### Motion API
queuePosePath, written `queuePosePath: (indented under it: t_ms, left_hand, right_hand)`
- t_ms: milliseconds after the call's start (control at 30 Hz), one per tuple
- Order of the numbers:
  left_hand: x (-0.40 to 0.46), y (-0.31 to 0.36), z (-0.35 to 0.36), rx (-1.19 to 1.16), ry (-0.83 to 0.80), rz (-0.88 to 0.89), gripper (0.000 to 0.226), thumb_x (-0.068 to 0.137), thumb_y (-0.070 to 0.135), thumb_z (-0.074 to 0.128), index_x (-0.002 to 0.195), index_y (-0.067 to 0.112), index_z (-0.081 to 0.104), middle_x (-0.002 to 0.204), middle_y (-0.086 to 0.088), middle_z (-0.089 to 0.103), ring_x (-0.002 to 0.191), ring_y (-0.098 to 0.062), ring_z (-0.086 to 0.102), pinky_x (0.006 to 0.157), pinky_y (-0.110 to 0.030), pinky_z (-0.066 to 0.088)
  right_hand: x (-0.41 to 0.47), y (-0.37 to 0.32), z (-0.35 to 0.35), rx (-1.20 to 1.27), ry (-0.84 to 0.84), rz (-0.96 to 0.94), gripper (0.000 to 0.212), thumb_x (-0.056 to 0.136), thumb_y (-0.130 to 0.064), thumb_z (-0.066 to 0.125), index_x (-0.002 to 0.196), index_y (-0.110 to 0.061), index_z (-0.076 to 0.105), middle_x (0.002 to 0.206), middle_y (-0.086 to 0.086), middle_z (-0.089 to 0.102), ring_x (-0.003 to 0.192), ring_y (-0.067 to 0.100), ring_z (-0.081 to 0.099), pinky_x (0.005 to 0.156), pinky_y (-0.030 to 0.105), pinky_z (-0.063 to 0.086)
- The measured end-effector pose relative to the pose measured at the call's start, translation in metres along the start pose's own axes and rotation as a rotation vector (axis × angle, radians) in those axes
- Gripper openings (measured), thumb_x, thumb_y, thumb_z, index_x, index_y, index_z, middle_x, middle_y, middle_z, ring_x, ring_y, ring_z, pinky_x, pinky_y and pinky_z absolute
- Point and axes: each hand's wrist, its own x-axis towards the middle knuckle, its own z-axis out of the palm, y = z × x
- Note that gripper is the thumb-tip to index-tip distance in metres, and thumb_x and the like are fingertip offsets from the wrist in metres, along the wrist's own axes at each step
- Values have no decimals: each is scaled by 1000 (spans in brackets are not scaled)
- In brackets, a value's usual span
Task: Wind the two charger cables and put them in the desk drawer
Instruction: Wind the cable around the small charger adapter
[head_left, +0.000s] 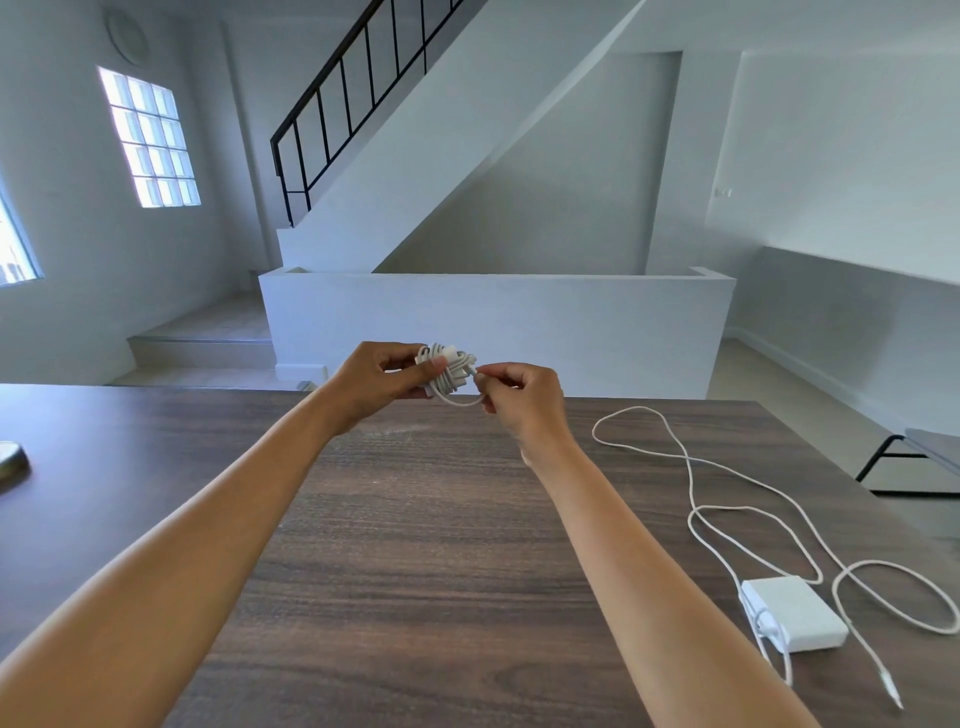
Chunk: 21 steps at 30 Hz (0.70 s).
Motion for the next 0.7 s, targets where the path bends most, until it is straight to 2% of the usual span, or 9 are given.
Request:
queuePosePath:
  t_ms: [67,200,267,333,433,500,567,700]
  left_hand:
    - [0,2,-1,5,-20,-3,44,80,36,65,114,9,70,103,-6,74,95,-17,70,79,-25,57]
    - [-1,5,-3,16,-59,-22,47,75,40,64,113,12,69,104,-6,73,95,-18,70,83,-29,57]
    - [-1,6,-3,11,-80,-37,46,75,42,64,109,13,70,102,-7,73,95,-19,71,82,-29,57]
    - [-1,7,-4,-9,-93,-52,47,75,43,64,108,10,71,102,-10,73,96,-21,70,84,-31,57]
    - [-1,6,-6,-86,-115,-104,51,75,39,64,109,3,70,106,-14,72,102,-27,68,87,-34,56]
    - [-2,7,-7,-127,-139,-125,54,74,39,65,110,-1,68,108,-17,71,104,-28,67,87,-33,56]
    - [-1,10,-9,-126,-169,-123,57,72,41,66,109,-2,68,108,-17,71,103,-28,67,86,-31,56]
    - [1,12,-7,-83,-180,-90,49,80,35,62,110,-3,68,107,-16,71,100,-24,69,85,-30,56]
  right_hand:
    - [1,-3,-1,180,-29,96,16,82,0,70,73,-13,71,67,4,66,60,12,58,60,21,52]
    - [0,-7,-2,499,-69,294,17,77,10,70,69,-6,70,63,7,68,63,17,62,61,23,56]
    - [0,-5,-1,464,-89,245,17,78,9,70,71,-6,70,66,8,68,65,17,62,63,22,56]
    - [0,-3,-1,314,-88,112,17,79,6,70,74,-10,71,72,6,68,67,16,62,65,22,56]
    - [1,1,-1,136,-73,-56,19,80,2,72,75,-17,73,76,2,72,73,15,67,77,27,58]
    - [-1,1,-1,103,-65,-105,19,79,0,74,76,-19,74,79,2,73,76,15,69,80,29,58]
    - [-2,-2,0,163,-61,-82,18,78,2,73,75,-15,74,79,5,73,77,18,68,78,29,58]
    - [0,-13,-2,412,-83,135,18,75,9,72,70,-8,71,70,8,70,68,19,65,70,26,58]
